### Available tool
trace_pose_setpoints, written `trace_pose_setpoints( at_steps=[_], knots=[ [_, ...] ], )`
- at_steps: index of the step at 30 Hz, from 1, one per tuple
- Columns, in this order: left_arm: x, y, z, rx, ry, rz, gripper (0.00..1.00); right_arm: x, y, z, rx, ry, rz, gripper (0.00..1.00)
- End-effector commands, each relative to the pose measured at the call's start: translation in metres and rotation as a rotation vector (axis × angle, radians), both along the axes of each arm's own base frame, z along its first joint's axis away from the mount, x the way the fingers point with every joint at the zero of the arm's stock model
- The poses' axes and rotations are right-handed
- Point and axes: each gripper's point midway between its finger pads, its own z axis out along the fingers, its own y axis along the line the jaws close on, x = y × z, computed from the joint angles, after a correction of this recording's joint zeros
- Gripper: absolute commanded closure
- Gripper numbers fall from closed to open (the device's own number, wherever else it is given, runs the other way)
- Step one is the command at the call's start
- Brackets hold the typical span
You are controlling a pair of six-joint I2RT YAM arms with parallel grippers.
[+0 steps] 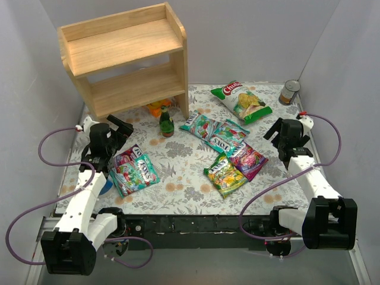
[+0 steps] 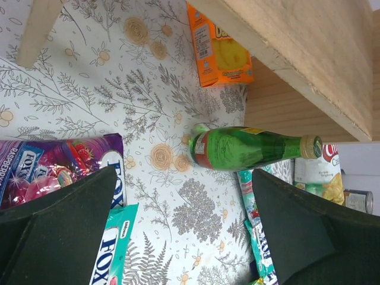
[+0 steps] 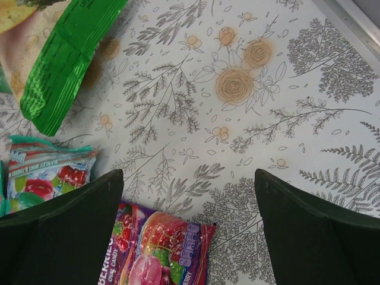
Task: Place and organize the candy bags onto the shelf
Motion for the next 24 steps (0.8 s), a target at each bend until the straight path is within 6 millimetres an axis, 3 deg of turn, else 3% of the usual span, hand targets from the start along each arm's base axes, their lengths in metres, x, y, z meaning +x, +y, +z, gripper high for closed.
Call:
trace_pose_setpoints(
  at_steps=[1,7,13,17,21,24],
  knots=[
    [-0.006,0.008,0.021,0.013,0.005,0.04,0.02,0.003,0.016,0.026,0.039,-0.016,0.104,0.02],
    [-0.008,0.017,0.053,0.051,-0.049,0.074,0.02,-0.002,0.029,0.038,0.059,0.003,0.192,0.02],
    [-0.011,0.012,0.057,0.129,-0.029,-0.011,0.02,-0.011,0.04,0.048,0.088,-0.008,0.248,0.02],
    [-0.012,-0.016,0.066,0.12,-0.109,-0.188,0.02,-0.016,0.046,0.055,0.111,-0.031,0.275,0.02],
    [-0.022,-0.071,0.083,0.053,-0.196,-0.517,0.02,-0.023,0.06,0.059,0.158,-0.045,0.333,0.02],
    [-0.033,-0.096,0.095,0.007,-0.237,-0.664,0.02,-0.028,0.065,0.061,0.178,-0.055,0.356,0.04]
  ],
)
